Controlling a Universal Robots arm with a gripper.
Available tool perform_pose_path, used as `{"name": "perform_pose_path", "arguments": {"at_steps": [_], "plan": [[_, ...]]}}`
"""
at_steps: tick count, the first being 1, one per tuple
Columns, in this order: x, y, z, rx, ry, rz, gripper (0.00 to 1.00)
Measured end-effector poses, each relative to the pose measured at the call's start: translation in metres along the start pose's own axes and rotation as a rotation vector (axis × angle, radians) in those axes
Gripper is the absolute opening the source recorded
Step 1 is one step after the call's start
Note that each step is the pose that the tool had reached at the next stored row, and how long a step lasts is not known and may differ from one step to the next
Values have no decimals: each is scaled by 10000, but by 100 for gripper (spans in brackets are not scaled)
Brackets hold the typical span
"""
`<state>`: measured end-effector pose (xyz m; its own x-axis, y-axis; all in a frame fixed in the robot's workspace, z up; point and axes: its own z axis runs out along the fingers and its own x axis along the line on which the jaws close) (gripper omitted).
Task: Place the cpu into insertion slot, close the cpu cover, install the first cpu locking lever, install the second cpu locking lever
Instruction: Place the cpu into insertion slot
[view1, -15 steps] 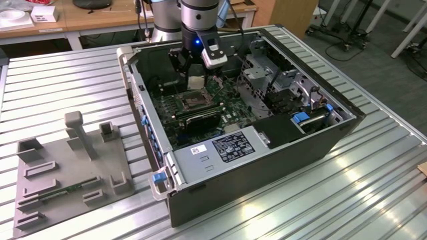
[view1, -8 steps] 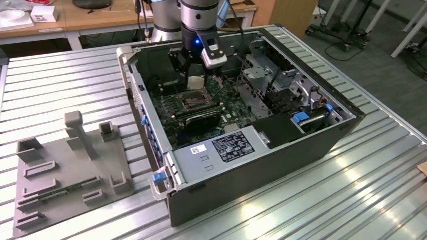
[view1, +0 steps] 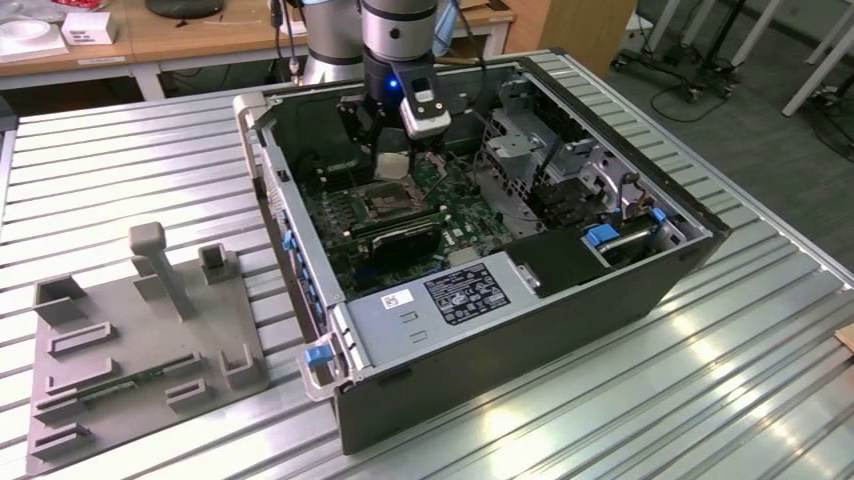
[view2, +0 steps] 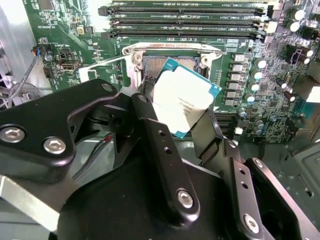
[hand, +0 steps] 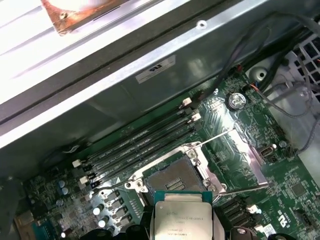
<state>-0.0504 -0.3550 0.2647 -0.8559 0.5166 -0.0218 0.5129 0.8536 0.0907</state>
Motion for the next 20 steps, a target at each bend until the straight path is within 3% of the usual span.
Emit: {"name": "perform_pose_path", "arguments": {"at_steps": [5, 8, 20], "plan": [[0, -1, 6, 22, -94, 1035, 54], [0, -1, 7, 33, -133, 1461, 54], [0, 0, 7, 36, -144, 1586, 54]]}}
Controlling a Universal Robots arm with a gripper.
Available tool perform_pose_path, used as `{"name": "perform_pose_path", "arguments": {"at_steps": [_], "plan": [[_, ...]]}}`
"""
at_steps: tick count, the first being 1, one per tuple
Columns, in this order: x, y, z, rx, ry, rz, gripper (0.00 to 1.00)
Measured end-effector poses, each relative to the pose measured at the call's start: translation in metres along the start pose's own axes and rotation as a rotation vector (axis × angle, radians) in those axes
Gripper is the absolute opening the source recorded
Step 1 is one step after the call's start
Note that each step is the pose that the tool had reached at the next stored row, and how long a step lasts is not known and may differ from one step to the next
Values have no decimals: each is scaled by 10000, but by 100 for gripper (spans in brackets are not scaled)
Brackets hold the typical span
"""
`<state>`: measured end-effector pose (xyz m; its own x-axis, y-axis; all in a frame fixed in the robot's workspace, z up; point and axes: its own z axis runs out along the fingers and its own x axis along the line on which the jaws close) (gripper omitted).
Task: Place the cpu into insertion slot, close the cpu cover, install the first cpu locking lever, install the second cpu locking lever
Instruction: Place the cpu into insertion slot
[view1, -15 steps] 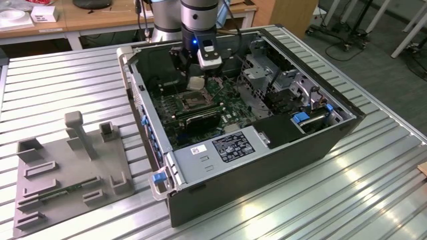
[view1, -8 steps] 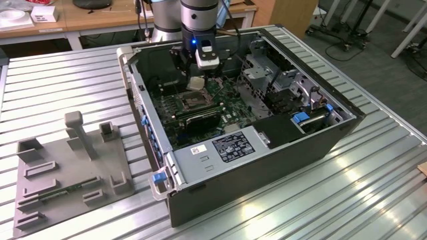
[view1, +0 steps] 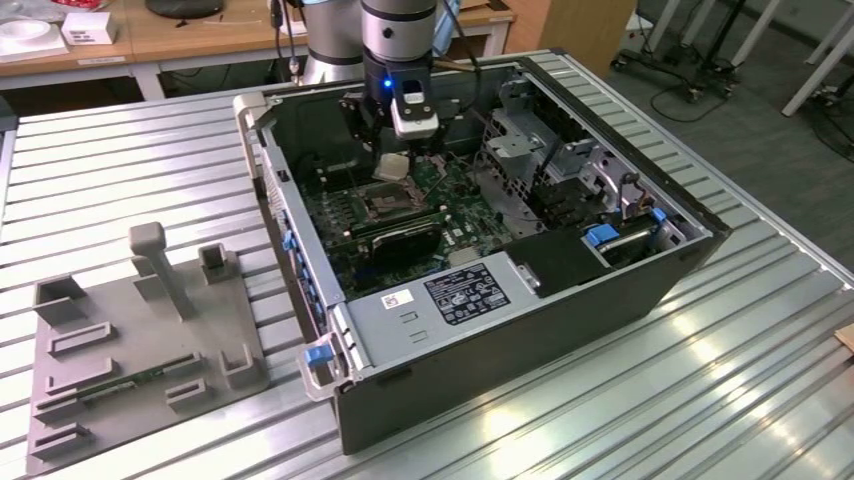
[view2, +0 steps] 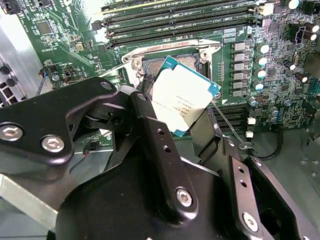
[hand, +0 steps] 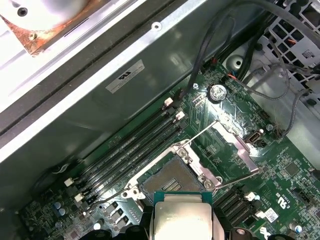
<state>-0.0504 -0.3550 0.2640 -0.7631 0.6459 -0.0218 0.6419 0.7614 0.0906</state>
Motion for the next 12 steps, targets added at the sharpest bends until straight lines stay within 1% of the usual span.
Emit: {"name": "perform_pose_path", "arguments": {"at_steps": [2, 4, 7, 12], "plan": [[0, 0, 0, 0, -6, 63, 54], [0, 0, 1, 4, -21, 229, 54], [0, 0, 4, 15, -63, 699, 54], [0, -1, 9, 34, -146, 1605, 54]]}}
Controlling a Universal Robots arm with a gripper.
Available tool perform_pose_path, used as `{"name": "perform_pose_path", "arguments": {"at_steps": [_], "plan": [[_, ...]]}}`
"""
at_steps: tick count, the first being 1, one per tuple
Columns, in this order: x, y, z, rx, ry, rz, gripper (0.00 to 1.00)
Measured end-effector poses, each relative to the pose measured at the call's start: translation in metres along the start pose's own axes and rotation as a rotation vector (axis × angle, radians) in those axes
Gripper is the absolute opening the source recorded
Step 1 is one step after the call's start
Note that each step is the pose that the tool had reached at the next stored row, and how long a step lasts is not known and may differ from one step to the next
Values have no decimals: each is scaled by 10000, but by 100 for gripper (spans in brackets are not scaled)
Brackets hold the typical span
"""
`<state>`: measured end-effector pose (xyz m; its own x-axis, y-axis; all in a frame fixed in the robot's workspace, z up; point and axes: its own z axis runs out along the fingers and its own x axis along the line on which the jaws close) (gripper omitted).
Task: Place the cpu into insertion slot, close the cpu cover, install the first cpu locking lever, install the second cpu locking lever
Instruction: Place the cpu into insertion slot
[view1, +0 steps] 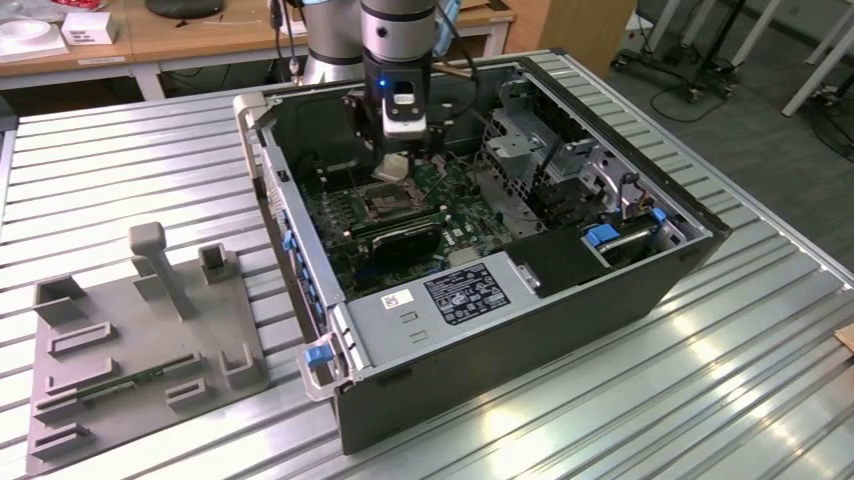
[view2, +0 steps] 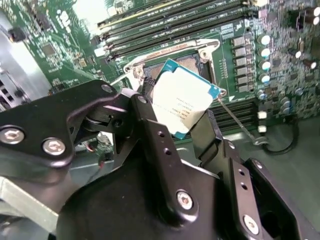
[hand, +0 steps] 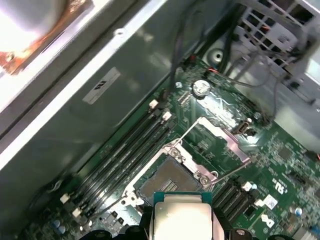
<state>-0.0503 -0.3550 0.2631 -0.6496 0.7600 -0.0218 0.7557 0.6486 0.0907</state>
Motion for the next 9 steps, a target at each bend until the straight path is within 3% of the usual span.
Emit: {"name": "perform_pose_path", "arguments": {"at_steps": [9], "plan": [[0, -1, 8, 36, -148, 1624, 54]]}}
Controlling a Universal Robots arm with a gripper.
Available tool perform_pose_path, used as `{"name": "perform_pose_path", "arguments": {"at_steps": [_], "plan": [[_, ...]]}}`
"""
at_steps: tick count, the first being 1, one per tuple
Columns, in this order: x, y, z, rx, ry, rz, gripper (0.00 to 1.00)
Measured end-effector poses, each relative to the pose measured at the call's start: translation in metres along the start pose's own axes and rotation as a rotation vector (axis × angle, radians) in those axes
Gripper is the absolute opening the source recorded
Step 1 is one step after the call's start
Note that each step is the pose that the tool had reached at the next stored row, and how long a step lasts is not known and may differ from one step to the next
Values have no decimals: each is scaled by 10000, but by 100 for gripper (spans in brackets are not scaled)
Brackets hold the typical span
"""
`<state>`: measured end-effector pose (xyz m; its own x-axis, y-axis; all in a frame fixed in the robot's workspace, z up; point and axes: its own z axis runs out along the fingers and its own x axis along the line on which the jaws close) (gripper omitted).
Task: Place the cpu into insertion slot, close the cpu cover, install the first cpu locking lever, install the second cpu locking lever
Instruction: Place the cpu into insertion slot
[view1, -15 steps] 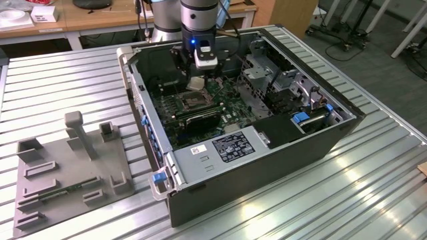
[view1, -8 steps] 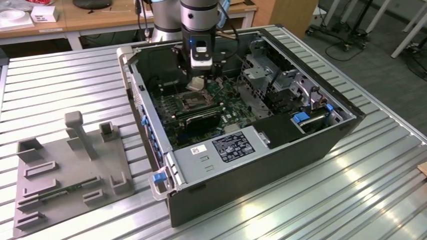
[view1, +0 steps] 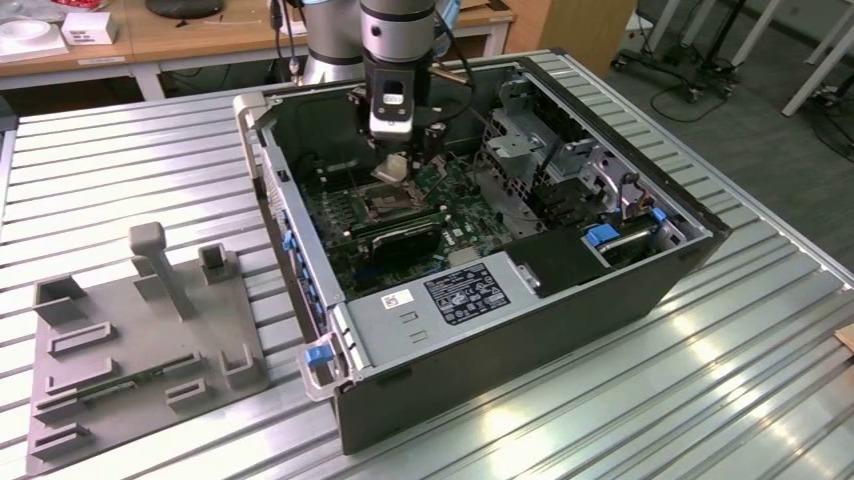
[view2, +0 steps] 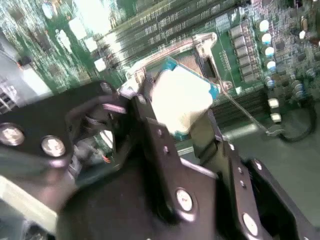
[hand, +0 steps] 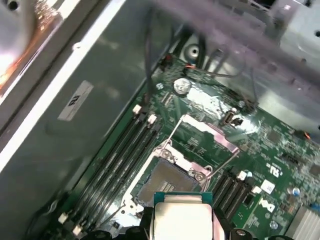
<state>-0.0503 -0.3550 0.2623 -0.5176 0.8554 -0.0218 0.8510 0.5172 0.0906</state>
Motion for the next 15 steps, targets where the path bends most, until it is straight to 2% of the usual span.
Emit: {"name": "perform_pose_path", "arguments": {"at_steps": [2, 7, 10, 11, 15], "plan": [[0, 0, 0, 9, -29, 306, 54], [0, 0, 1, 16, -27, 335, 54], [-4, 7, 5, 285, 130, 341, 54], [-4, 7, 5, 322, 150, 344, 54], [-4, 7, 6, 322, 152, 344, 54]]}}
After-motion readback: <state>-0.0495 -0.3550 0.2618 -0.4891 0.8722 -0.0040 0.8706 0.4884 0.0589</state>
